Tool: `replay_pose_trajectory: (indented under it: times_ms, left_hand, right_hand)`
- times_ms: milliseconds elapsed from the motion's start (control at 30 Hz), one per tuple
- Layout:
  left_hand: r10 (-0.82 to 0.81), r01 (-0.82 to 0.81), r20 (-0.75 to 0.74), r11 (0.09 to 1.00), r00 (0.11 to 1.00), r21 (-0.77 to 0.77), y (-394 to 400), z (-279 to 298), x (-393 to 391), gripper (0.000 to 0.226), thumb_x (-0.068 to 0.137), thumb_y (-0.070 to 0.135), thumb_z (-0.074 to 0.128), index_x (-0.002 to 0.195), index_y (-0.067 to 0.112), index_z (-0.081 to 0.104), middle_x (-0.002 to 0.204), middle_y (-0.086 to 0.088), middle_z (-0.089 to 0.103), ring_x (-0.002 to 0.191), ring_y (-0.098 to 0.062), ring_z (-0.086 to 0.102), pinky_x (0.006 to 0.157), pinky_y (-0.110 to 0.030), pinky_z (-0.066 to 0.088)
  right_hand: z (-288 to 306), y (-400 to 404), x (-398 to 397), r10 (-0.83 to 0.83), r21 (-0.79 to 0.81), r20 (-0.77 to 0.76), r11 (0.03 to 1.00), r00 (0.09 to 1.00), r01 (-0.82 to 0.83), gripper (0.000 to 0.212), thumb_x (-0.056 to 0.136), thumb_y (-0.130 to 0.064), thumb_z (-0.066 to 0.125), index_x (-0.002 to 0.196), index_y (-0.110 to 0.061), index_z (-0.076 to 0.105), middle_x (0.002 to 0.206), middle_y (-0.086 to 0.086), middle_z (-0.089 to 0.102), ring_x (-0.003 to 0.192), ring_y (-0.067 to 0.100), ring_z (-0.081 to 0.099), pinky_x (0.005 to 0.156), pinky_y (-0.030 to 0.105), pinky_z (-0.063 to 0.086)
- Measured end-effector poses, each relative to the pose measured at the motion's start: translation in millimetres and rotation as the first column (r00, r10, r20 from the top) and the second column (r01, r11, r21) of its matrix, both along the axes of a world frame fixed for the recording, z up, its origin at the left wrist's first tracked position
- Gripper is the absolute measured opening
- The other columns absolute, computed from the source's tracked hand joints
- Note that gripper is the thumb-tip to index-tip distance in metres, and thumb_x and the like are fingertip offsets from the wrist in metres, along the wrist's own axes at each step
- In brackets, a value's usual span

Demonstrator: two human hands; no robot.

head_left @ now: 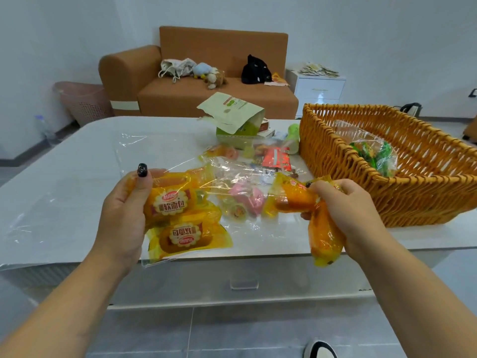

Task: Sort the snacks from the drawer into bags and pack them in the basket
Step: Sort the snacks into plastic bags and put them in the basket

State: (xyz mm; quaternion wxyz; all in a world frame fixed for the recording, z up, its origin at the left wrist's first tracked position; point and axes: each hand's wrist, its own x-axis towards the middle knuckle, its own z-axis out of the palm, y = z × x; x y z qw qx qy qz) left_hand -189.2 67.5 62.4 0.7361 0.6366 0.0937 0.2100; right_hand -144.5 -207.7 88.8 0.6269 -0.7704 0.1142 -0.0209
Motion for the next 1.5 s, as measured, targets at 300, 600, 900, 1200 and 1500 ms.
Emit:
replay_pose_trajectory:
  times_ms: [300, 600, 900, 1200, 1500]
  left_hand:
    - [0.017, -0.017, -0.005, 0.999, 1.0, 0.043, 0, -1, -1, 0.037, 0.082, 0.052, 0.045, 0.101, 0.028, 0.066, 0.088, 0.013, 0.073, 0.083, -0.006, 0.07, 0.071, -0.029, 0.051]
    - [0.096, -0.097, -0.027, 0.995, 0.995, -0.009, 6, -2, 2, 0.027, 0.1, 0.04, 0.042, 0.106, 0.028, 0.065, 0.092, 0.01, 0.072, 0.091, -0.012, 0.068, 0.075, -0.032, 0.052]
    - [0.081, -0.081, -0.001, 0.995, 0.997, 0.063, 3, -1, -2, 0.028, 0.09, 0.048, 0.044, 0.097, 0.032, 0.065, 0.089, 0.013, 0.072, 0.084, -0.006, 0.07, 0.071, -0.028, 0.051]
    - [-0.021, 0.021, -0.003, 0.986, 1.0, 0.164, 0, -1, -3, 0.033, 0.081, 0.051, 0.045, 0.095, 0.03, 0.066, 0.087, 0.015, 0.072, 0.081, -0.004, 0.07, 0.063, -0.021, 0.054]
    - [-0.214, 0.229, -0.162, 0.97, 0.963, 0.079, -24, -13, -3, 0.039, 0.08, 0.049, 0.048, 0.103, 0.024, 0.066, 0.089, 0.006, 0.076, 0.081, -0.012, 0.073, 0.068, -0.03, 0.056]
  right_hand:
    - [2, 3, -2, 0.133, 0.11, -0.151, 0.987, 0.98, -0.117, 0.026, 0.087, -0.038, 0.065, 0.102, -0.019, 0.058, 0.085, 0.01, 0.071, 0.057, 0.017, 0.07, 0.048, 0.027, 0.053]
    - [1, -2, 3, 0.258, 0.45, -0.293, 0.887, 0.921, -0.105, 0.069, 0.055, -0.017, 0.077, 0.119, -0.015, 0.051, 0.09, 0.018, 0.074, 0.074, 0.028, 0.074, 0.05, 0.033, 0.055]
    - [3, -6, 7, 0.243, 0.152, -0.293, 0.967, 0.925, -0.206, 0.054, 0.071, -0.012, 0.078, 0.119, -0.008, 0.055, 0.091, 0.017, 0.073, 0.065, 0.026, 0.073, 0.046, 0.028, 0.053]
    - [0, -12, 10, 0.277, 0.066, -0.252, 0.961, 0.927, -0.269, 0.043, 0.071, -0.02, 0.08, 0.109, -0.011, 0.063, 0.083, 0.012, 0.075, 0.068, 0.026, 0.073, 0.057, 0.033, 0.056]
    - [-6, -1, 3, 0.374, 0.532, -0.28, 0.827, 0.884, -0.181, 0.03, 0.078, -0.002, 0.061, 0.108, -0.004, 0.058, 0.083, 0.018, 0.074, 0.064, 0.026, 0.072, 0.049, 0.03, 0.058]
